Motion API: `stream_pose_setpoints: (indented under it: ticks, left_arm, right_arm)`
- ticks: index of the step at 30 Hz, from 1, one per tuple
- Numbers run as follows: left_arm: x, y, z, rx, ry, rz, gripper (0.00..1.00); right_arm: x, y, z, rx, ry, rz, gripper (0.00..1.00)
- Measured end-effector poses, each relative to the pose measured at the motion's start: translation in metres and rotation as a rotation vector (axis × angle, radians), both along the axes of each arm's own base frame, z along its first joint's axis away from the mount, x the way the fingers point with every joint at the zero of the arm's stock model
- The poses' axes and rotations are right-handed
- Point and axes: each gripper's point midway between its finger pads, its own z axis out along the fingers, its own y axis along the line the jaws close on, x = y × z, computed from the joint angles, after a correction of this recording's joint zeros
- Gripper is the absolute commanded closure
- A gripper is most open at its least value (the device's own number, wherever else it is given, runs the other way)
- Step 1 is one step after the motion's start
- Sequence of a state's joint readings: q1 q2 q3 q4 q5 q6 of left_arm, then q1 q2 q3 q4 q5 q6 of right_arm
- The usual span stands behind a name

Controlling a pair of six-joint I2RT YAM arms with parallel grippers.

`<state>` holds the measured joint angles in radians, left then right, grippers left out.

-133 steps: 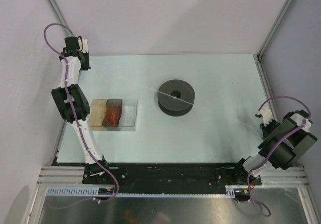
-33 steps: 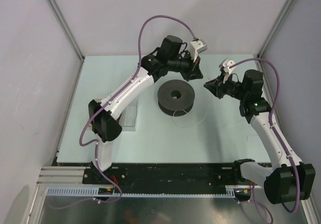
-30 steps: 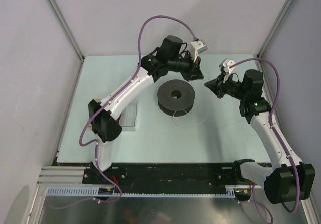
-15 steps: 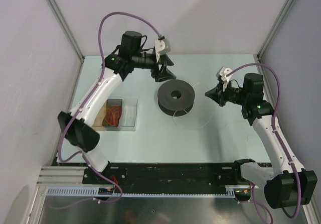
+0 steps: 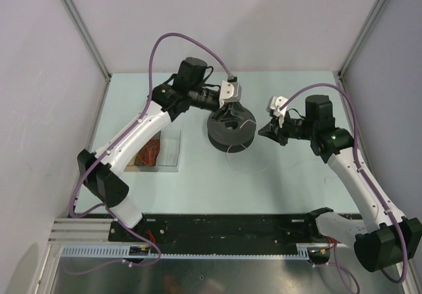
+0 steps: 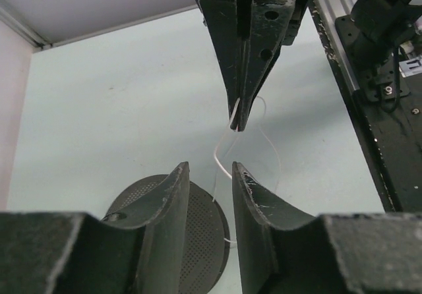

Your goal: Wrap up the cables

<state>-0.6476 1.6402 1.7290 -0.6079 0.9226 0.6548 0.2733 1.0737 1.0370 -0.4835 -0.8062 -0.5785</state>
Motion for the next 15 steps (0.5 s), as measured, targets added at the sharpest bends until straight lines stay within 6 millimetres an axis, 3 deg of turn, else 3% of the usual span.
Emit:
stream_pose_setpoints:
  ticks: [7, 15]
  left_arm:
    - [-0.013, -0.010, -0.018, 0.031, 0.033, -0.036, 0.68]
    - [-0.015, -0.009, -0.040, 0.072, 0.036, -0.036, 0.72]
  right_arm:
    - [-0.011, 0.012, -0.002, -0.058, -0.026, 0.063, 1.00]
    - [-0.013, 0.013, -0.006, -0.090, -0.036, 0.078, 1.00]
